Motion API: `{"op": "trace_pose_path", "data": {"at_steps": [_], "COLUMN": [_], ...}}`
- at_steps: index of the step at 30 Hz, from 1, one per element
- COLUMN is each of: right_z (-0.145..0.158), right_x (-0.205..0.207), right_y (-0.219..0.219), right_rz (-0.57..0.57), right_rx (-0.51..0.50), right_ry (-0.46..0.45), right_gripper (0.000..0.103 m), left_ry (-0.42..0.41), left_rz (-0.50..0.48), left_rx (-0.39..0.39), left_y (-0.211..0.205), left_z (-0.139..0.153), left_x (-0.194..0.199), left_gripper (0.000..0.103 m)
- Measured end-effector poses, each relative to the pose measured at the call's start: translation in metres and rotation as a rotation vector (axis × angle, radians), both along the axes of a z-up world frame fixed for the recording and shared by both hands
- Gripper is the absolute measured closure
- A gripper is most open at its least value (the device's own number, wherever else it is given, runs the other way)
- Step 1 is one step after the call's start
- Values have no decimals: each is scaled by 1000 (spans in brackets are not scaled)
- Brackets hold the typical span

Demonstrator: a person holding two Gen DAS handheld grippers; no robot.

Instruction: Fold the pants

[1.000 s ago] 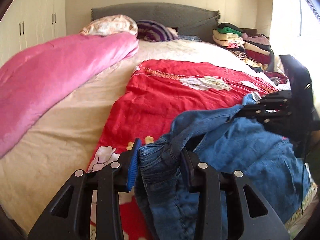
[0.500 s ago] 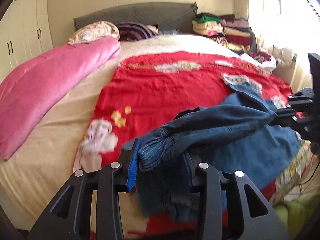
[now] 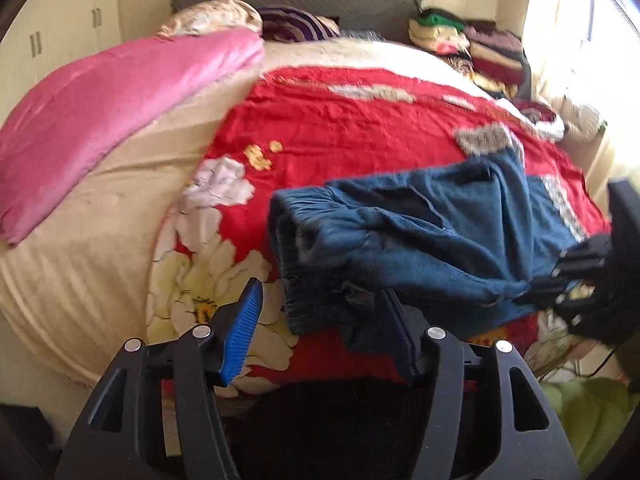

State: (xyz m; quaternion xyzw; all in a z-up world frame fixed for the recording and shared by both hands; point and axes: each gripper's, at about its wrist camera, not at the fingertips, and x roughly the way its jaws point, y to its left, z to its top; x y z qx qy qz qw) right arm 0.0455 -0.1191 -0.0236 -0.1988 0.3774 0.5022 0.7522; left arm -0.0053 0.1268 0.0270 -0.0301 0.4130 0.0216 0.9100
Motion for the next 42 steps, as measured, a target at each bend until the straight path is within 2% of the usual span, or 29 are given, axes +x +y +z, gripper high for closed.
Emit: {"op": "trace_pose_path", "data": {"at_steps": [3, 6, 7, 9, 11, 12, 13, 16, 18, 21, 23, 24, 29, 30, 31, 33, 36, 42], "right_z": [-3, -7, -7, -2, 9, 15, 22, 26, 14, -17, -23, -18, 13, 16, 21, 29, 37, 55], "right_x": [-6, -6, -8, -9, -10, -8, -7, 1, 7, 19, 19, 20, 22, 23, 26, 27, 36, 52], "right_y": [5, 8, 7, 3, -5, -7, -13, -15, -6, 6, 2, -2, -32, -38, -47, -57, -72, -94], "right_rz": [3, 4, 9, 17, 6, -2, -25, -67, -92, -137, -141, -142, -216, -236, -263, -305, -373, -465], "right_rx": [-4, 2, 2, 16, 60, 84, 121, 172, 122, -27, -25, -5, 95, 105, 115, 125, 151, 185], "right_ry": [-18, -6, -2, 23, 40, 39, 26, 30, 47, 112, 134, 147, 79, 69, 57, 39, 22, -36], "right_gripper": [102, 98, 96, 91, 88, 82, 75, 71, 70, 67, 65, 61, 41, 38, 37, 33, 29, 20], "left_ry": [-63, -86, -69, -21, 52, 78, 93, 107, 107, 95, 79, 59, -39, -55, -74, -101, -130, -150], "left_rz": [15, -8, -37, -96, -83, -66, -55, -56, -59, -54, -46, -38, -10, -4, 3, 10, 16, -18], "left_rx": [-11, -27, -33, -33, 14, 61, 90, 109, 123, 91, 81, 72, 44, 39, 25, -4, -12, -36], "left_y": [-3, -12, -20, -34, -40, -43, -44, -47, -48, -43, -43, -43, -42, -41, -40, -38, -40, -52], "left_z": [21, 29, 25, 8, -15, -27, -35, -48, -47, -47, -45, -43, -18, -13, -6, 5, 14, 27], "left_x": [-10, -4, 3, 19, 31, 36, 38, 42, 42, 40, 37, 35, 24, 22, 19, 13, 7, 10], "left_gripper": [47, 49, 50, 62, 62, 62, 62, 62, 62, 62, 62, 61, 43, 42, 41, 33, 25, 24]}}
